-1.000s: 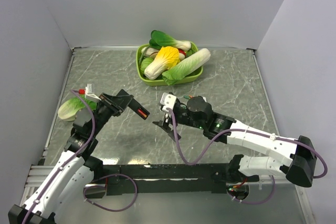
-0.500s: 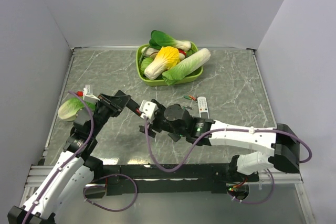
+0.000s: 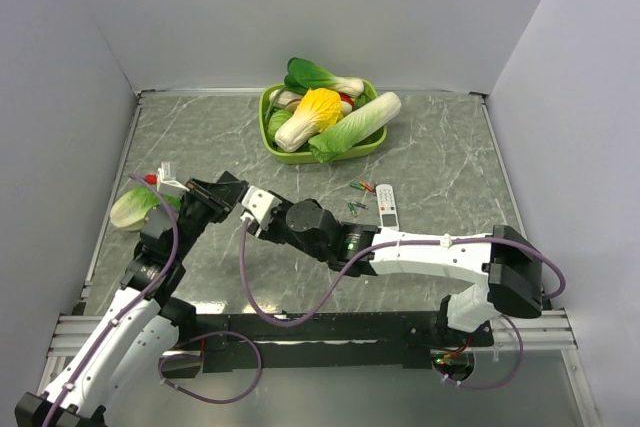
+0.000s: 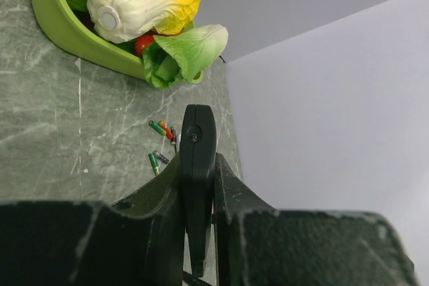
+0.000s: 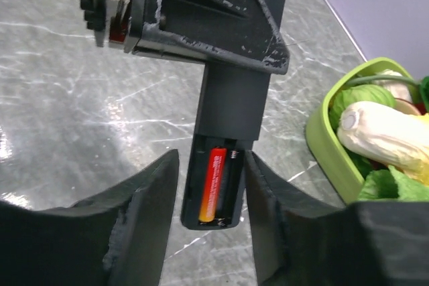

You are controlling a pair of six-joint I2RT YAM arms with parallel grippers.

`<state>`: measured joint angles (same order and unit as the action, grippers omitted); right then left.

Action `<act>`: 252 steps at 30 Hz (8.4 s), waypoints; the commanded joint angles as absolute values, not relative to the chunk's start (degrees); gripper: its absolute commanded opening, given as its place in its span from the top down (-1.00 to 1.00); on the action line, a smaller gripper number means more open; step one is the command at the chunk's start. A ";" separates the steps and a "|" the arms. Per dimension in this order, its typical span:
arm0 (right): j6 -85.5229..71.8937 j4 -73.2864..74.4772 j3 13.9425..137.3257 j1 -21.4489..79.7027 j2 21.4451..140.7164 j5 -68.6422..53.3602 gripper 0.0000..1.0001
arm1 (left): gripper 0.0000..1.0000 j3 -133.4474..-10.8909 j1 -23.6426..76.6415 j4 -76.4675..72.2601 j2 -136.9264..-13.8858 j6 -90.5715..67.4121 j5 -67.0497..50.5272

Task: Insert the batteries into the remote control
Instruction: Load the battery into the remote control, then pick up the battery from the center of the board, then load the battery into the remote control.

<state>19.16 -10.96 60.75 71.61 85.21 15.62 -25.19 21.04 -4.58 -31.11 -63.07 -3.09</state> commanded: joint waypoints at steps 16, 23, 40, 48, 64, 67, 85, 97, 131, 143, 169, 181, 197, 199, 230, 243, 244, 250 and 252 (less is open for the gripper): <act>20.74 -13.45 63.11 75.76 89.03 23.03 0.92 | 0.97 -26.28 21.36 -8.97 -29.45 -68.64 -2.46; 19.69 -10.82 63.89 76.11 87.11 21.36 0.18 | 0.96 -26.54 21.27 -6.95 -29.18 -67.41 -1.76; 9.58 19.42 64.18 62.43 67.87 9.07 -0.65 | 0.98 -25.14 21.27 -7.82 -31.29 -56.43 -7.73; 5.11 21.62 56.61 41.85 64.77 -2.00 -0.54 | 0.98 -27.07 21.18 -6.95 -32.25 -51.07 -13.71; 1.32 13.80 59.59 20.92 87.44 -10.54 0.30 | 0.97 -28.39 21.18 -4.66 -31.82 -48.34 -18.02; 2.28 13.27 60.82 19.95 91.22 -10.99 0.35 | 0.97 -28.13 21.27 -4.83 -31.90 -48.25 -18.19; 5.62 23.02 71.72 19.34 104.32 -7.91 0.35 | 0.97 -27.33 21.18 -6.68 -33.22 -48.95 -19.60; 5.71 28.21 75.76 19.25 109.24 -9.05 0.34 | 0.97 -26.98 21.18 -7.74 -34.01 -49.57 -20.13; 20.03 29.62 78.22 19.95 111.00 -10.37 0.28 | 0.98 -28.04 21.18 -7.82 -34.28 -49.57 -21.00; 23.03 29.53 78.40 20.48 113.47 -9.05 0.30 | 0.98 -27.86 21.18 -7.56 -34.19 -49.48 -20.74; 19.16 33.66 75.94 22.94 113.12 -9.49 0.52 | 0.97 -27.86 21.18 -7.38 -32.43 -50.54 -21.62; 15.47 34.54 76.29 24.96 114.08 -4.40 0.48 | 0.97 -28.48 21.18 -6.86 -31.64 -51.06 -21.53; 10.90 31.29 71.02 24.96 104.60 -4.92 1.00 | 0.98 -27.86 21.18 -8.96 -31.29 -52.21 -21.62; 10.37 31.20 70.32 25.05 102.93 -4.92 1.00 | 0.97 -27.51 21.27 -9.14 -31.20 -52.38 -21.36; 0.88 38.32 71.53 49.63 79.02 -4.92 1.00 | 0.97 -10.64 21.18 -34.36 -33.75 -61.52 -14.16; 0.18 42.62 81.29 60.99 82.26 -2.55 1.00 | 0.97 -5.98 21.18 -39.28 -33.57 -66.35 -10.99; 0.18 42.80 81.73 61.17 83.31 -2.72 1.00 | 0.97 -5.80 21.18 -39.64 -33.75 -66.53 -11.07; 0.26 44.65 86.30 62.57 88.05 -2.99 1.00 | 0.97 -4.75 21.18 -41.92 -34.80 -68.81 -10.90; 0.18 45.52 87.18 62.58 89.03 -2.64 1.00 | 0.97 -4.14 21.27 -42.71 -35.07 -69.78 -10.72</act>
